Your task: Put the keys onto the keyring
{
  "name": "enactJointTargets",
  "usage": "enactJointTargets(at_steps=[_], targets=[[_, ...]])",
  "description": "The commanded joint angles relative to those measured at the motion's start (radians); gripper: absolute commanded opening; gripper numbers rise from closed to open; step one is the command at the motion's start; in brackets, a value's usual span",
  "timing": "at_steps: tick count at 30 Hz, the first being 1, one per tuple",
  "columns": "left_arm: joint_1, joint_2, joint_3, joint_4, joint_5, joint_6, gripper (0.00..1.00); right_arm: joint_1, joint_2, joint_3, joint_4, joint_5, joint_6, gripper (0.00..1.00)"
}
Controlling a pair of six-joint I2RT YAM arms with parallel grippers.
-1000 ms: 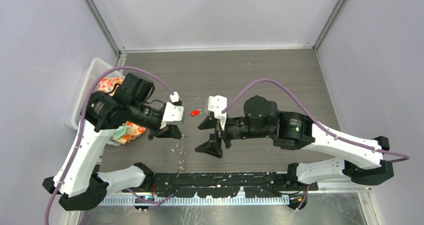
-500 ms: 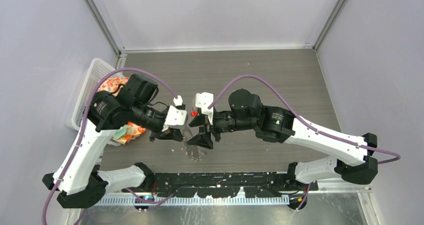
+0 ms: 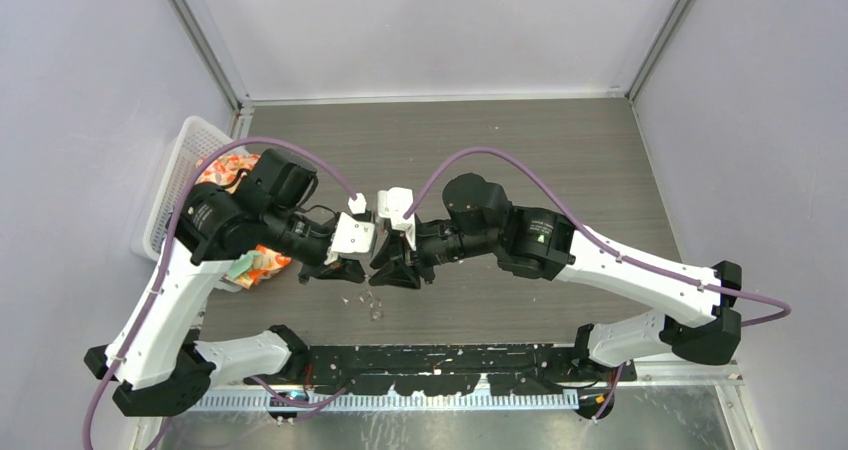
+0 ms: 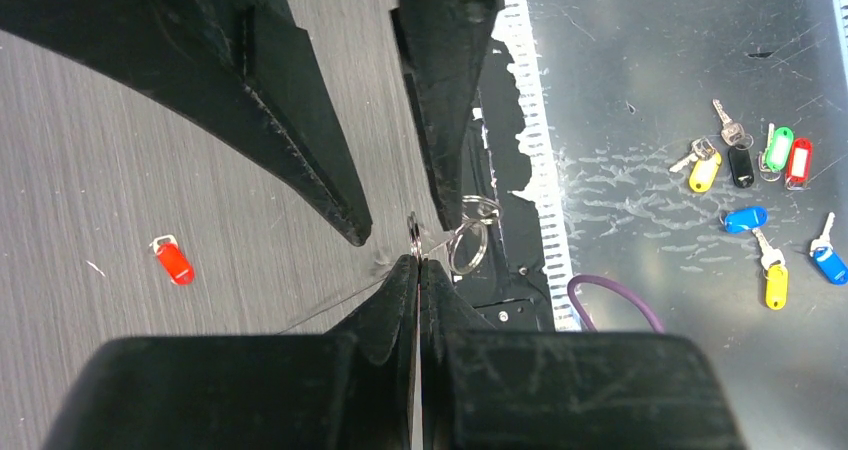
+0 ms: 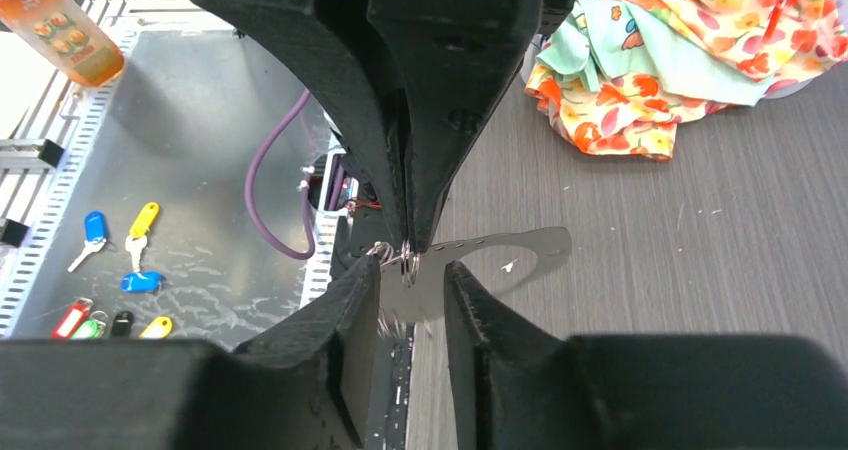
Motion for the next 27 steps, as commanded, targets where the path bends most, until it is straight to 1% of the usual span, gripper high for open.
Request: enactJointTargets(at_steps=[1,3,12,14,16,17,22,25,26,27], targets=[[-0.005,-0.01,0.034,-0.199,0.011,-0.009,0.0,-0.011,0.002,0.046,0.014,-0.023,-0.022,0.32],[-0.007,-0.008,0.04,-0.199,0.014,-0.012,0.0,-0.013,0.006,0.047,0.016,-0.025,-0.02,0.3],[-0.01,-0.005,0.053,-0.199,0.016,-0.021,0.0,-0.012,0.014,0.038,0.034,-0.039,0.0,0.3],[-0.01,-0.005,0.055,-0.199,0.019,-0.025,0.0,-0.012,0.011,0.031,0.046,-0.032,0.003,0.22],[-0.012,-0.005,0.052,-0.199,0.021,-0.027,0.0,-0.012,0.003,0.018,0.068,-0.023,0.01,0.07],[-0.012,-0.005,0.051,-0.198,0.022,-0.027,0.0,-0.013,-0.003,0.009,0.09,-0.016,0.021,0.02],[-0.012,-0.014,0.048,-0.159,0.027,-0.049,0.0,-0.013,-0.044,-0.073,0.213,0.02,0.061,0.01],[-0.012,-0.031,0.057,-0.132,0.029,-0.074,0.32,-0.014,-0.089,-0.144,0.293,0.056,0.076,0.01],[-0.012,-0.04,0.058,-0.122,0.029,-0.08,0.4,-0.013,-0.108,-0.17,0.328,0.068,0.082,0.01],[-0.012,-0.052,0.056,-0.113,0.024,-0.092,0.51,-0.013,-0.128,-0.198,0.37,0.076,0.089,0.01]])
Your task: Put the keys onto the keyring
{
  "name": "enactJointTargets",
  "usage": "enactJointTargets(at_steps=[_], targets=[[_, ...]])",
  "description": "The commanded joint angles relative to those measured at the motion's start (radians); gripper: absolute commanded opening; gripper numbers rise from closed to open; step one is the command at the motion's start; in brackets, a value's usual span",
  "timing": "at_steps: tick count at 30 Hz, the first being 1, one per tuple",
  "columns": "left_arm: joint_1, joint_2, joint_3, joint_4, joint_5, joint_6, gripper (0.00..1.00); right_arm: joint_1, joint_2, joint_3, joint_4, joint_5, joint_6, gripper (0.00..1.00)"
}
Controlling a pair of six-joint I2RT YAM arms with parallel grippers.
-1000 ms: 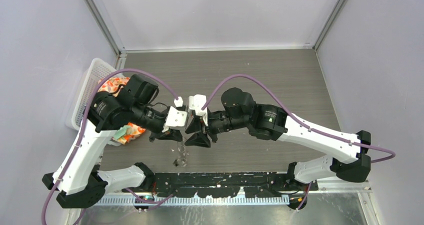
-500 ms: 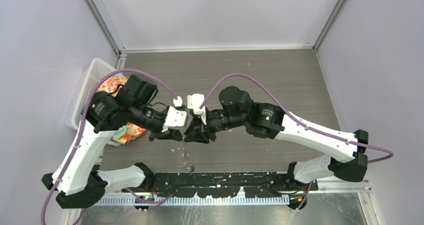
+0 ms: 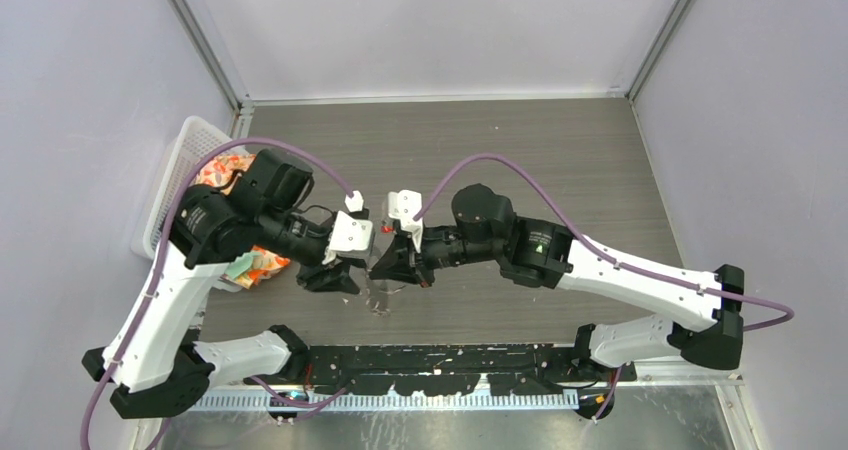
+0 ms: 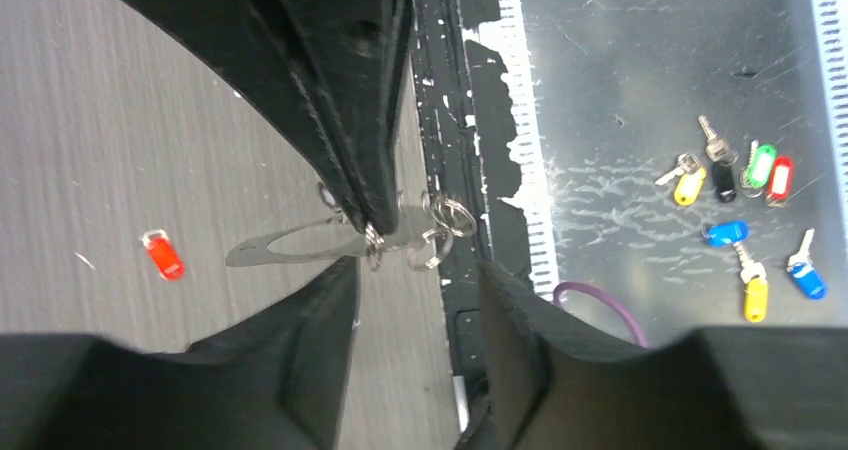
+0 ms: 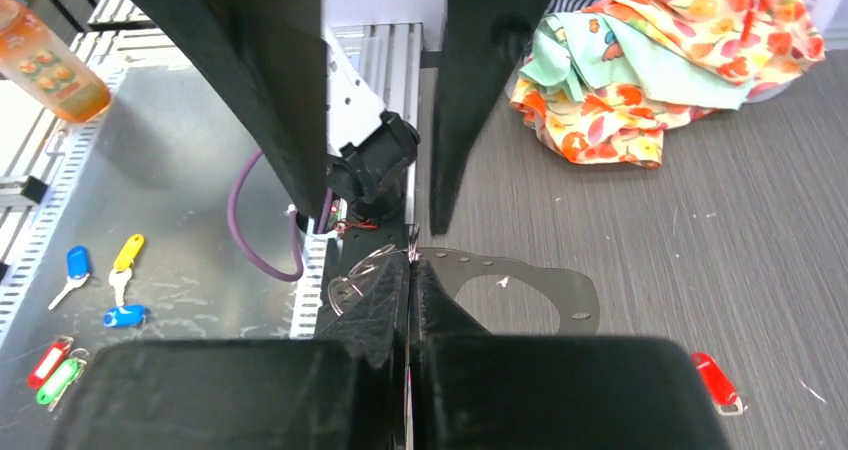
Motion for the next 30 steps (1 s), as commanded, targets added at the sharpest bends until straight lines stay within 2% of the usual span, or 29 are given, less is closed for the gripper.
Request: enactJointTargets(at_steps=[1,5,9,17,22,28,30], targets=[[-0.005,-0.062,0.032,-0.102,0.026,-0.051,0.56,-0.002,-0.111,-0.101,0.267,0.072,0.044,0.01],[-0.005,-0.122,0.004,-0.044,-0.045,-0.077,0.57,-0.003,-0.197,-0.213,0.452,0.09,0.1,0.01],[-0.005,-0.193,-0.067,0.088,-0.139,-0.125,0.44,-0.002,-0.231,-0.266,0.539,0.092,0.143,0.01],[-0.005,-0.235,-0.153,0.26,-0.05,-0.219,0.37,-0.004,-0.242,-0.311,0.666,0.061,0.228,0.01],[-0.005,-0.235,-0.159,0.346,-0.025,-0.249,0.37,-0.004,-0.238,-0.31,0.692,0.01,0.255,0.01],[-0.005,-0.276,-0.197,0.448,-0.097,-0.24,0.36,-0.003,-0.235,-0.301,0.695,-0.076,0.281,0.01],[-0.005,-0.285,-0.197,0.459,-0.091,-0.236,0.42,-0.003,-0.232,-0.292,0.681,-0.092,0.282,0.01]])
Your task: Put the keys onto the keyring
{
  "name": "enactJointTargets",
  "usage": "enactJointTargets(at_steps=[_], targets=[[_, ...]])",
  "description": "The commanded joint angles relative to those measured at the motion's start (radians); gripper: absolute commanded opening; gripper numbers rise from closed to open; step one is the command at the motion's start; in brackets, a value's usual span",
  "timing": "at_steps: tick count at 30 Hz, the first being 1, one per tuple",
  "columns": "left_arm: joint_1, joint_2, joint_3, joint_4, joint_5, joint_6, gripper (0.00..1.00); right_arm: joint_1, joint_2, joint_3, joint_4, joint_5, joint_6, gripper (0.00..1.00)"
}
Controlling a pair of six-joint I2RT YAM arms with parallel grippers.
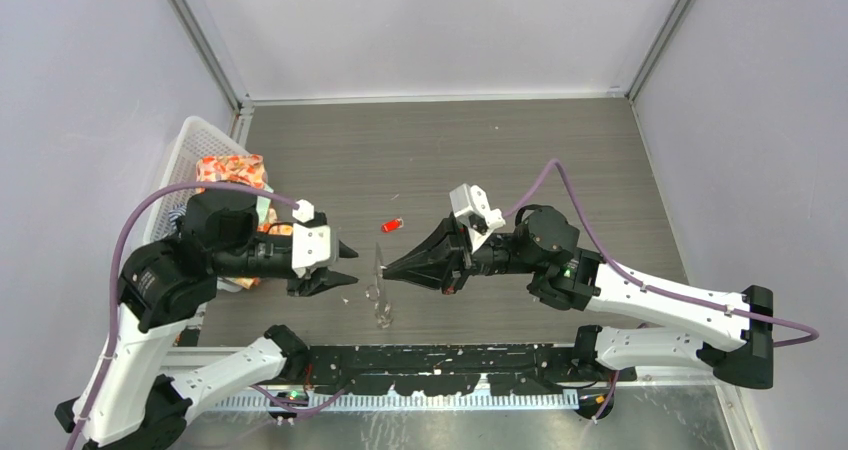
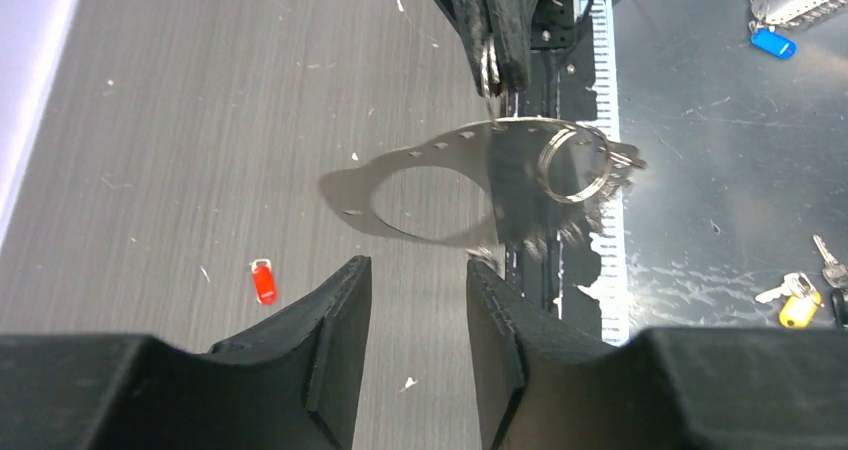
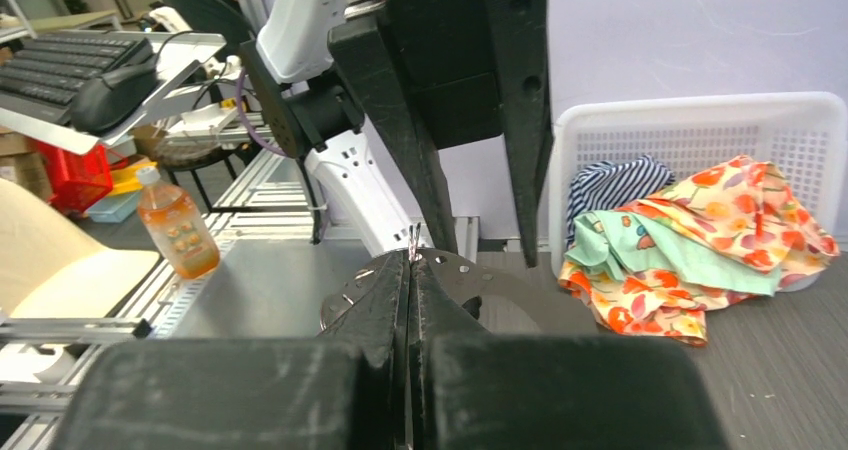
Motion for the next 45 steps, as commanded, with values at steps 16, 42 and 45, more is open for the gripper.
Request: enactJointTargets(at_steps=[16,42,45], targets=[[-0.004,-0.004,-0.023,0.133,0.129,-0.004,0.5,-0.003,0.037,0.077,0.071,-0.141,0.089,0.01],[-0.003,0.103,0.098,-0.124,0.297,0.164,0.0,-0.021,0.143,0.175,0.076,-0.373,0.249,0.01],[-0.003,0.104,0.101,-0.121,0.283,0.197,0.0,-0.02,0.161,0.177,0.106,-0.405,0.294,0.01]])
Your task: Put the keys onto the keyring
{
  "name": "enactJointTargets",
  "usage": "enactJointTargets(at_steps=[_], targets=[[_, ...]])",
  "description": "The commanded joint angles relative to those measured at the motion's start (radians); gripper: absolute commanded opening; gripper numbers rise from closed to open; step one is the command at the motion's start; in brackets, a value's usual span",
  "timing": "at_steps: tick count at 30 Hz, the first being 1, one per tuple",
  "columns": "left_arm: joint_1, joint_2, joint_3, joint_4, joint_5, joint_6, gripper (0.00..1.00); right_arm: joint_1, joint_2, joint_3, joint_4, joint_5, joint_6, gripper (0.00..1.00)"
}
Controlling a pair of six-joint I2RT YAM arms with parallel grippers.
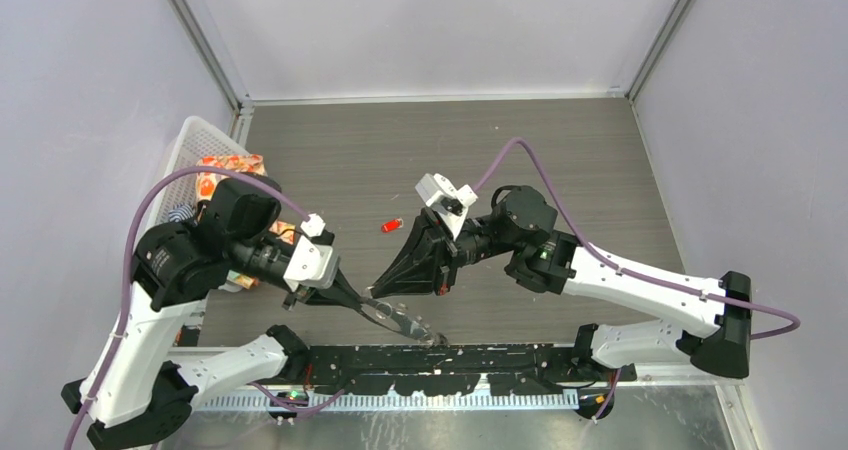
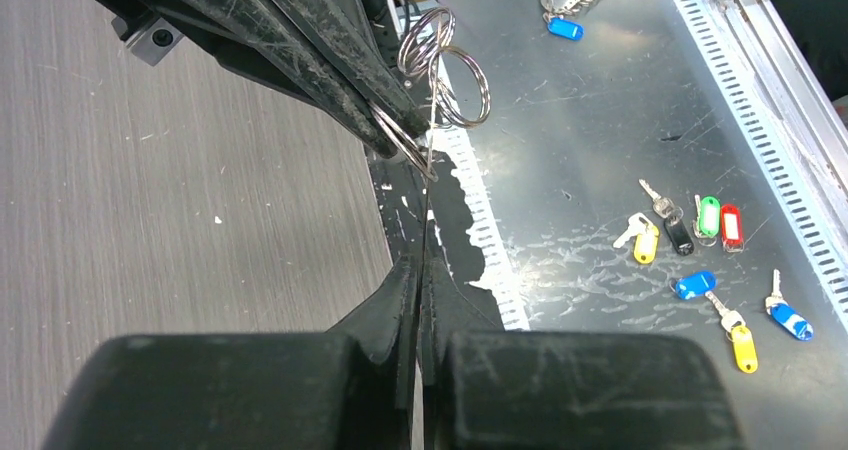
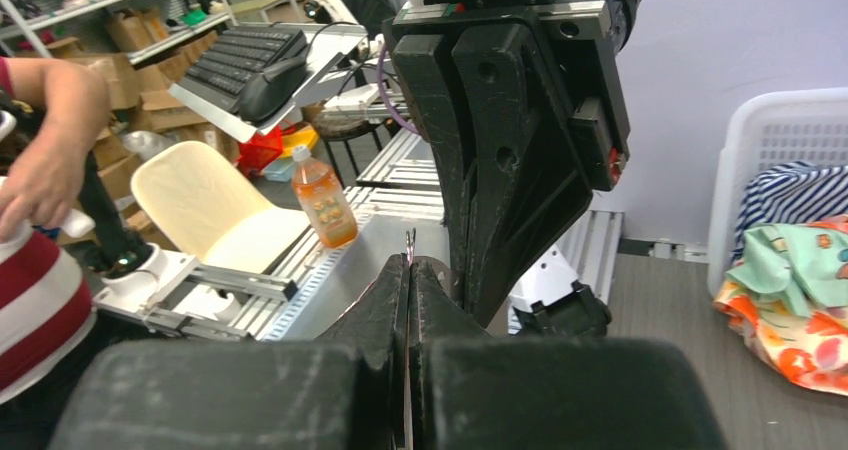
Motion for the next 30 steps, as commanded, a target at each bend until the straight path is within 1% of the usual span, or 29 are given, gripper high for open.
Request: enactJointTargets(at_steps=[1,5,6,7,8,9,12,15,22,26,30], targets=[[0.005,0.01,0.031,0.063,-0.032,0.071,0.0,0.012,0.026,0.043,0.079,-0.102,0.098,0.01],[0.005,0.016,0.032,0.074,-0.069,0.114,0.05,0.012,0.038,0.053,0.074,-0.128,0.114,0.01],[0.005,0.016,0.029,0.086,-0.082,0.126,0.08,0.012,0.04,0.058,0.059,-0.133,0.114,0.01],[0.005,0.012,0.025,0.104,-0.092,0.129,0.13,0.012,0.042,0.062,0.045,-0.137,0.11,0.01],[0.005,0.008,0.019,0.125,-0.104,0.128,0.22,0.012,0.042,0.066,0.032,-0.139,0.105,0.01],[0.005,0.0,0.012,0.154,-0.114,0.121,0.27,0.012,0.042,0.066,0.02,-0.14,0.1,0.01],[0.005,-0.024,-0.01,0.244,-0.136,0.079,0.35,0.012,0.031,0.066,-0.027,-0.123,0.068,0.01],[0.005,-0.043,-0.021,0.298,-0.142,0.043,0.36,0.012,0.019,0.066,-0.074,-0.095,0.027,0.01],[0.004,-0.063,-0.034,0.295,-0.119,-0.039,0.36,0.022,-0.013,0.046,-0.139,0.058,-0.08,0.01],[0.005,-0.099,-0.063,0.286,-0.137,-0.093,0.33,0.044,-0.041,0.007,-0.139,0.169,-0.154,0.01],[0.005,-0.121,-0.072,0.264,-0.111,-0.164,0.31,0.094,-0.071,-0.023,-0.144,0.318,-0.26,0.01]])
